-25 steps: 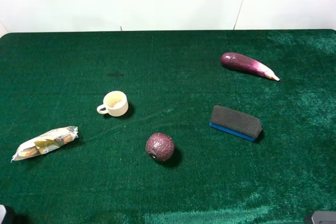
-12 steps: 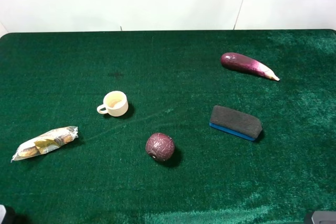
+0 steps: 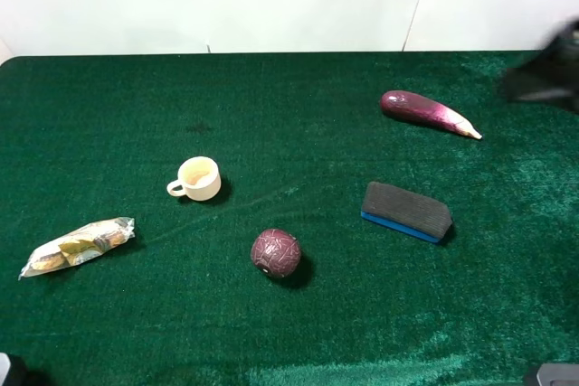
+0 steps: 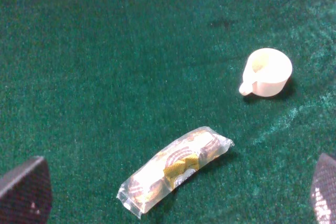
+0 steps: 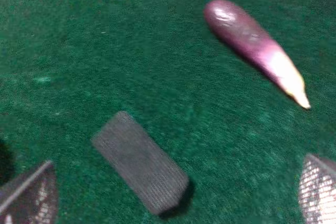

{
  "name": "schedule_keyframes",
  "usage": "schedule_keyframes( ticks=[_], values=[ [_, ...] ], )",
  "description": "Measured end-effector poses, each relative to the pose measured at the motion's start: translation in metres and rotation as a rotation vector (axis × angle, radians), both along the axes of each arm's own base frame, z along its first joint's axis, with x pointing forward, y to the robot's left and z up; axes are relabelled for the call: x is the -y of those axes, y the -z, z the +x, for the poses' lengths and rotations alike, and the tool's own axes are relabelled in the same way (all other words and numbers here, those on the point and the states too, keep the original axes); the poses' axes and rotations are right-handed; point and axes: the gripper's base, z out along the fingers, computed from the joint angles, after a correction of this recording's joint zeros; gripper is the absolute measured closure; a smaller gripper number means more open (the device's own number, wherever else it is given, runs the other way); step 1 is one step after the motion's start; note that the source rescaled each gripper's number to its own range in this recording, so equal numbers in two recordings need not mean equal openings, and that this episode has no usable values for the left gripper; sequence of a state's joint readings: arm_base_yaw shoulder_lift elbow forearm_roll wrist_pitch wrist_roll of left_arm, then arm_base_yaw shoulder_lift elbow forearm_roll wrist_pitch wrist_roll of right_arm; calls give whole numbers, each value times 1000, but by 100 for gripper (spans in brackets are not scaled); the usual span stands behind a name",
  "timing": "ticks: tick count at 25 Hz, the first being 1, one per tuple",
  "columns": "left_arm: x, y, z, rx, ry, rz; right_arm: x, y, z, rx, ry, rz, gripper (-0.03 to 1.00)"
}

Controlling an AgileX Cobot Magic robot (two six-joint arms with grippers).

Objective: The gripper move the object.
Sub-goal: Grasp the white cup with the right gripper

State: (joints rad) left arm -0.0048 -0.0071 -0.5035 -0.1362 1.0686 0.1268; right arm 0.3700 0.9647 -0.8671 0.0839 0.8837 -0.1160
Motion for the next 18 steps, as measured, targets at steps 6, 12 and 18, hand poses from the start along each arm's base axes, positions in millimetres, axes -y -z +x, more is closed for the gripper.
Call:
schedule_keyframes(
  ticks=[6, 12, 18],
  values=[
    [0, 0, 0, 0, 0, 0, -52, 7, 46, -88, -129, -48, -3],
    [0, 0, 0, 0, 0, 0, -98, 16, 79, -132, -215, -90, -3],
    [0, 0, 0, 0, 0, 0, -141, 29, 105, -183, -284, -134, -3]
  ],
)
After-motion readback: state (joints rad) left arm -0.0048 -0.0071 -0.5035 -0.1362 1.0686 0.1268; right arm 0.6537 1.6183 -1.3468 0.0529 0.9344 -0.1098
